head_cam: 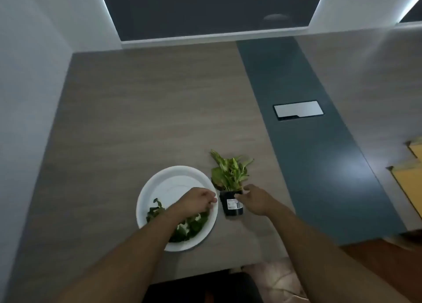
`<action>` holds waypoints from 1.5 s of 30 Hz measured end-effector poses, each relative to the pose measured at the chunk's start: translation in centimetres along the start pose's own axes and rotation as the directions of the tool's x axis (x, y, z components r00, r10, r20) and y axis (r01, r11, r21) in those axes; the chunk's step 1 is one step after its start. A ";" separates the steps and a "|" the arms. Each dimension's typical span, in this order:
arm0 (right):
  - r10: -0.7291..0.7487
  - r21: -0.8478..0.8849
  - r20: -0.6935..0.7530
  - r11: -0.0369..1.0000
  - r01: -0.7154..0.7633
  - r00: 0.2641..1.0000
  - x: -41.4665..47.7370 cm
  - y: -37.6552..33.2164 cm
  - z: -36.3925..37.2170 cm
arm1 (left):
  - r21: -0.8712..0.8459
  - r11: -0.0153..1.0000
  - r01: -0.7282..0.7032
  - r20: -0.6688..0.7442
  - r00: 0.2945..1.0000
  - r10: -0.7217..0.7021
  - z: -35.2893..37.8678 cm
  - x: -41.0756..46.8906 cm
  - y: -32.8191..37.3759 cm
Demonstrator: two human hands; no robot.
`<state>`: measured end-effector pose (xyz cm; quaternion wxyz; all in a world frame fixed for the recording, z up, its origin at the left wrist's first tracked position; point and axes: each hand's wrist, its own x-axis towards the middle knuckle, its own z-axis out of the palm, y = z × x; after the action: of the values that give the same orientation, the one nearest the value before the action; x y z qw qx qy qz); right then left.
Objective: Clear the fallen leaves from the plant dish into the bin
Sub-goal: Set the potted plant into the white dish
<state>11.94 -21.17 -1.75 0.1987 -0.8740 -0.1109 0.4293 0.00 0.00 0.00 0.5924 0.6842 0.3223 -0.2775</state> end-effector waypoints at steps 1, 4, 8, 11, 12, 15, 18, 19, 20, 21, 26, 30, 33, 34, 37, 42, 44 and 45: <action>0.003 -0.001 -0.008 1.000 -0.003 1.000 0.4 0.4 0.4 | -0.042 0.999 0.023 -0.002 1.000 -0.023 0.6 0.6 -0.1; -0.019 0.003 0.013 1.000 0.019 1.000 1.2 1.8 1.6 | -0.149 0.985 0.081 0.019 0.997 -0.079 2.3 1.4 0.2; -0.052 0.106 0.046 0.993 0.047 0.998 3.3 4.2 3.4 | -0.189 0.975 0.115 0.012 0.993 -0.115 3.9 2.5 0.0; -0.062 0.239 0.047 0.970 0.049 0.997 4.4 5.6 4.2 | -0.239 0.963 0.122 0.014 0.992 -0.122 4.5 2.9 0.0; -0.051 0.258 0.041 0.965 0.039 0.998 3.9 5.2 3.9 | -0.238 0.964 0.114 0.006 0.993 -0.116 4.6 2.8 0.1; -0.019 0.316 -0.007 0.949 0.020 1.000 2.1 3.8 2.5 | -0.301 0.949 0.093 0.053 0.995 -0.081 4.7 2.1 0.5; -0.066 0.335 -0.041 0.939 0.076 0.997 0.5 2.3 0.9 | -0.340 0.939 0.060 0.048 0.998 -0.046 4.1 1.3 0.8; -0.098 0.342 -0.050 0.933 0.109 0.994 0.3 1.9 0.5 | -0.332 0.943 0.036 0.028 0.999 -0.028 3.8 1.0 0.9; -0.123 0.339 -0.052 0.931 0.133 0.991 -0.2 1.2 0.1 | -0.320 0.947 0.014 0.012 1.000 -0.011 3.3 0.5 1.1; -0.150 0.340 -0.061 0.926 0.161 0.987 -0.4 0.6 0.0 | -0.312 0.950 -0.007 -0.004 1.000 0.006 2.8 0.1 1.3; -0.212 0.345 -0.066 0.912 0.222 0.975 -0.3 -3.5 0.7 | -0.317 0.946 -0.072 -0.099 0.994 0.042 -1.7 -2.2 0.5; -0.309 0.332 -0.051 0.892 0.307 0.950 0.3 -7.6 3.3 | -0.347 0.930 -0.121 -0.207 0.977 0.050 -5.7 -3.1 -2.2; -0.377 0.296 -0.043 0.879 0.372 0.925 0.7 -10.0 5.9 | -0.368 0.919 -0.140 -0.273 0.961 0.037 -8.0 -3.5 -4.6; -0.394 0.277 -0.040 0.879 0.389 0.918 0.8 -10.8 6.8 | -0.366 0.920 -0.139 -0.287 0.957 0.030 -8.7 -3.6 -5.5; -0.439 0.206 -0.087 0.870 0.448 0.894 1.0 -12.1 9.4 | -0.378 0.912 -0.157 -0.307 0.951 0.037 -9.8 -3.2 -8.2; -0.533 0.043 -0.066 0.843 0.536 0.844 2.2 -11.9 13.0 | -0.419 0.893 -0.164 -0.337 0.941 0.015 -10.6 -2.7 -12.2; -0.535 0.000 -0.057 0.845 0.535 0.843 2.1 -12.1 13.3 | -0.408 0.896 -0.175 -0.336 0.941 0.030 -10.5 -2.7 -12.9; -0.540 -0.032 -0.051 0.842 0.539 0.840 2.3 -12.1 13.7 | -0.388 0.903 -0.183 -0.339 0.940 0.045 -10.5 -2.7 -13.3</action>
<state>2.13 -6.01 -5.57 0.3074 -0.8212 -0.3500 0.3296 -12.00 11.30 -4.87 0.6785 0.5969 0.4249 -0.0521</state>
